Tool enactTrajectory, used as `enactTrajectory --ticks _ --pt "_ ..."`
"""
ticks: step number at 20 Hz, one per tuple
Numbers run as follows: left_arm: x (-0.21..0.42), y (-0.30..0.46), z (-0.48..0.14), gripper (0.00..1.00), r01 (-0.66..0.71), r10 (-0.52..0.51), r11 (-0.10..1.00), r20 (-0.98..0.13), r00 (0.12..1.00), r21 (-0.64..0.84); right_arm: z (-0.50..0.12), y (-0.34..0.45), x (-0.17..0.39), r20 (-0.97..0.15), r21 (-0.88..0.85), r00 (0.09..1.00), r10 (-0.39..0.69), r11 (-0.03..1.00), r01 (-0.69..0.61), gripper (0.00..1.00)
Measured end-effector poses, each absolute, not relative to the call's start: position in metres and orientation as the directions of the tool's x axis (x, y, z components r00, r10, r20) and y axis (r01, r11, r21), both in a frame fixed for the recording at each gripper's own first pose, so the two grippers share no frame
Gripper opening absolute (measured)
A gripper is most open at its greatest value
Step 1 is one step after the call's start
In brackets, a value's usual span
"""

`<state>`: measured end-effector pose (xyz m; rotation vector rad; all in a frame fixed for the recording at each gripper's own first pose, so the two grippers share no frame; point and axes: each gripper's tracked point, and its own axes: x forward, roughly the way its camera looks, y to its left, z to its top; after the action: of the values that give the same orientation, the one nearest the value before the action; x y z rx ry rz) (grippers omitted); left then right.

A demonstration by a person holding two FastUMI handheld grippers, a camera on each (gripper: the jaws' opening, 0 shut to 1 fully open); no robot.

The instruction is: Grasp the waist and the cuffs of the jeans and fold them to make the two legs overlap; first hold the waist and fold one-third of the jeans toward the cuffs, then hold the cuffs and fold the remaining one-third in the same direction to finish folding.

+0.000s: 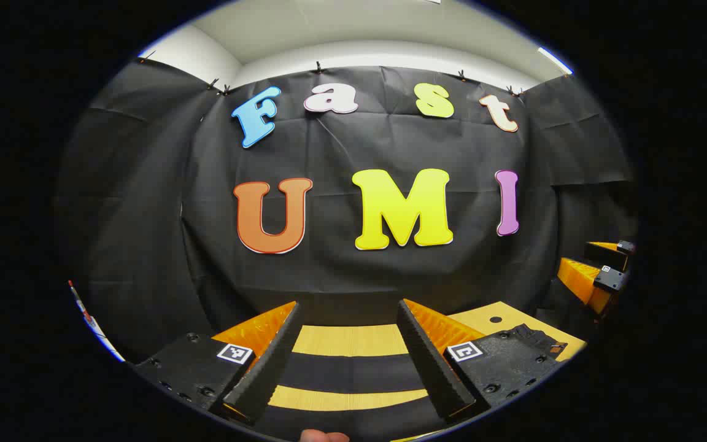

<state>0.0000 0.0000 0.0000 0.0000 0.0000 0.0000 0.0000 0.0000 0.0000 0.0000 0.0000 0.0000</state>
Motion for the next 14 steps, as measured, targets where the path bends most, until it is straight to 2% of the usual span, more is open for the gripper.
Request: enactTrajectory --ticks 1,2,3,14 --pt "0.000 -0.002 -0.001 0.99 0.002 -0.002 1.000 -0.002 1.000 0.000 0.000 -0.001 0.001 -0.002 0.000 1.000 -0.001 1.000 0.001 0.96" --pt "0.001 -0.003 0.000 0.94 0.001 -0.001 1.000 0.000 1.000 0.001 -0.002 -0.003 0.002 -0.005 -0.001 1.000 -0.002 1.000 0.002 0.96" --pt "0.002 -0.002 0.000 0.99 0.002 -0.002 1.000 0.001 1.000 0.001 -0.001 -0.004 0.002 -0.006 -0.003 1.000 -0.001 1.000 0.001 0.96" --pt "0.007 0.009 -0.012 0.99 -0.036 0.035 0.999 -0.041 0.999 -0.021 -0.012 -0.020 0.015 -0.028 0.001 1.000 -0.012 1.000 0.012 0.96"
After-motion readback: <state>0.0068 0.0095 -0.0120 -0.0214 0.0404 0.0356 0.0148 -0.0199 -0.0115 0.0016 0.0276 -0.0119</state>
